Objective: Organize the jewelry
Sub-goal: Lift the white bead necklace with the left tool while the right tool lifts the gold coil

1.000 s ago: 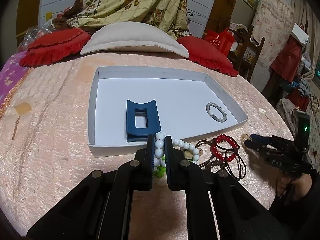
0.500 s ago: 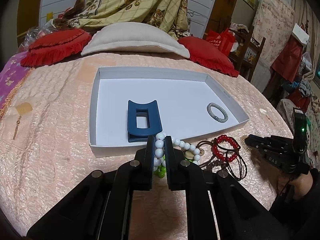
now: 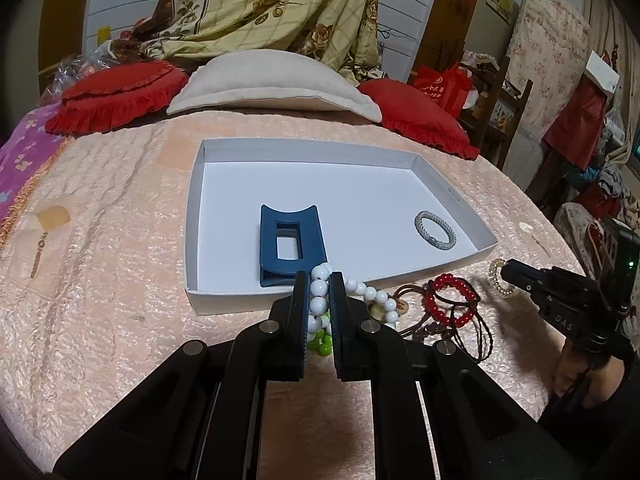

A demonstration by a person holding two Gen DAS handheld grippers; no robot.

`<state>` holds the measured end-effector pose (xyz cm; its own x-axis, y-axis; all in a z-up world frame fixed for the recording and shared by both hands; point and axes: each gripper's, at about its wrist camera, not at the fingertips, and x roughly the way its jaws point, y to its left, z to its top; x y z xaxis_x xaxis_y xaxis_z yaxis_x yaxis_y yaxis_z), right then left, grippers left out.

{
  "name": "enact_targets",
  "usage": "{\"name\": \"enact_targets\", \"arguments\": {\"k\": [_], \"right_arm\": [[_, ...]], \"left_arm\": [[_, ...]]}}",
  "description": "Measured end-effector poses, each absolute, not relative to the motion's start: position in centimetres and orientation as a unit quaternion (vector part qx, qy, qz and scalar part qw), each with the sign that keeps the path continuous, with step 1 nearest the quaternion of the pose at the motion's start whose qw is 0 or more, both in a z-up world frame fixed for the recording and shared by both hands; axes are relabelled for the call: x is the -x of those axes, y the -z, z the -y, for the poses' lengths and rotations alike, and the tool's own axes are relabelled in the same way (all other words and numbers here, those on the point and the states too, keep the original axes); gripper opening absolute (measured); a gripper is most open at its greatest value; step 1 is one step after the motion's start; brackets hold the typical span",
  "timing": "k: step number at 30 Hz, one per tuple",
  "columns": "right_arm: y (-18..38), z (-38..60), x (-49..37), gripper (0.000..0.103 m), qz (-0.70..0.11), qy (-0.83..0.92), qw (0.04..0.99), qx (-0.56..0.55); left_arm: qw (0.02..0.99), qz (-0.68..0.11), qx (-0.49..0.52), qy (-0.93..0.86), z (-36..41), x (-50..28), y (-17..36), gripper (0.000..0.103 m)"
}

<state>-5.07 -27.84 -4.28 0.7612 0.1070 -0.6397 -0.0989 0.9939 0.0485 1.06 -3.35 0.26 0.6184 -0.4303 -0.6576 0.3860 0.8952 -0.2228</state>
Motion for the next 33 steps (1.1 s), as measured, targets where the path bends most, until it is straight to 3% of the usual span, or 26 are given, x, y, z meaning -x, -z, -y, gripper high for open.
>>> {"name": "enact_targets", "arguments": {"k": [33], "right_arm": [[4.18, 27.32, 5.33, 0.010, -0.338, -0.059, 0.939, 0.004]], "left_arm": [[0.898, -0.384, 0.015, 0.212, 3.70, -1.30, 0.37, 0.008]]}}
